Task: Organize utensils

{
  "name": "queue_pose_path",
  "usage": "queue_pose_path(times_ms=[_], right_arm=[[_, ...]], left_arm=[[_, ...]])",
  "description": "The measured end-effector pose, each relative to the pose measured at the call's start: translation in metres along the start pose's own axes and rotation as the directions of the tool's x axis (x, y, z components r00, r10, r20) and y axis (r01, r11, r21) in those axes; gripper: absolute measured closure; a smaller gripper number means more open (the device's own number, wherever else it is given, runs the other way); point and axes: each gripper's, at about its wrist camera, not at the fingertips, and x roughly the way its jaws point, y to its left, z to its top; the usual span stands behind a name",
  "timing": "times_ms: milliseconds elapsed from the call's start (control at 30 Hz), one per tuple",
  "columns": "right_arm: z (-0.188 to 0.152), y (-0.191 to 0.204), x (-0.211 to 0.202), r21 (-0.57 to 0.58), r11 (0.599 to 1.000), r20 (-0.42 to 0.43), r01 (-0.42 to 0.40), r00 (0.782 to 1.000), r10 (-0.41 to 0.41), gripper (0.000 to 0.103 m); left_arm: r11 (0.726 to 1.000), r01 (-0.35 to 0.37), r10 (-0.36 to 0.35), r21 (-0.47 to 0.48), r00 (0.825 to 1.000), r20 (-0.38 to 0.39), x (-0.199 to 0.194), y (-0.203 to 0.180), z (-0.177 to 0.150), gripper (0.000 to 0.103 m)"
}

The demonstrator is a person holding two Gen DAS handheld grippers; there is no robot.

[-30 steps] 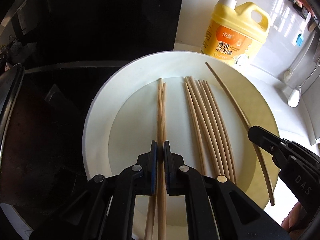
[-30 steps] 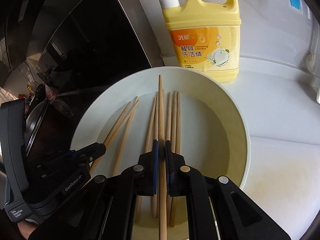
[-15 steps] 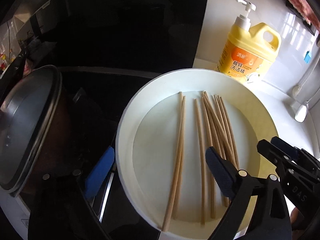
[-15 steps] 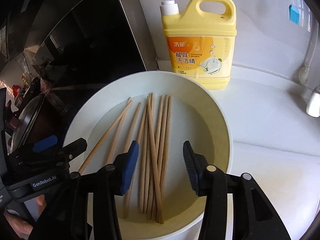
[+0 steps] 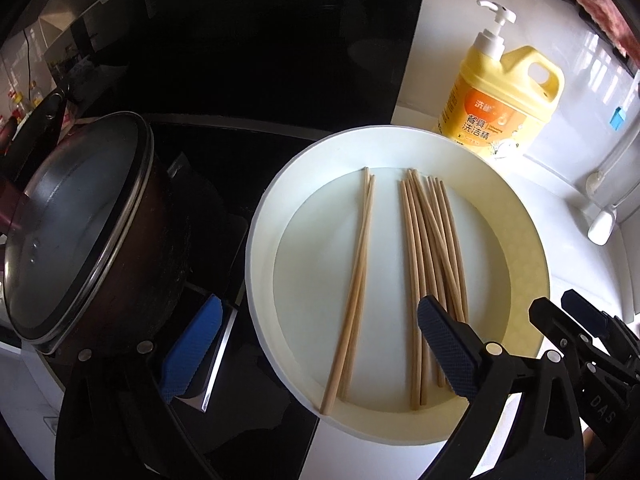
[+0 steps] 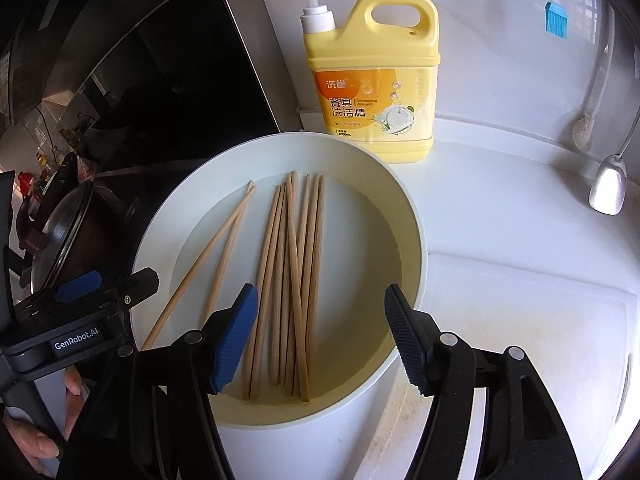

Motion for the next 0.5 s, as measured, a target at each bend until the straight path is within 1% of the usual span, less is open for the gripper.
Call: queue_pose_path(times_ms=[300,500], right_arm=[[-0.001,0.003,-0.01,0.009,1.0,-0.009,0.007,1.0,-0.007,0.038],[-0.002,0.003,-0.018,0.022,1.0,-0.02,0.021,1.0,-0.02,0.036]], left_arm=[[1.0,0.01,-0.01,0.015,1.0,0.005,-0.018,-0.006,-0.008,0.007],[0.999,-0.013,0.013,0.035,1.0,-0.003,-0.029,-0.011,-0.013,0.007]])
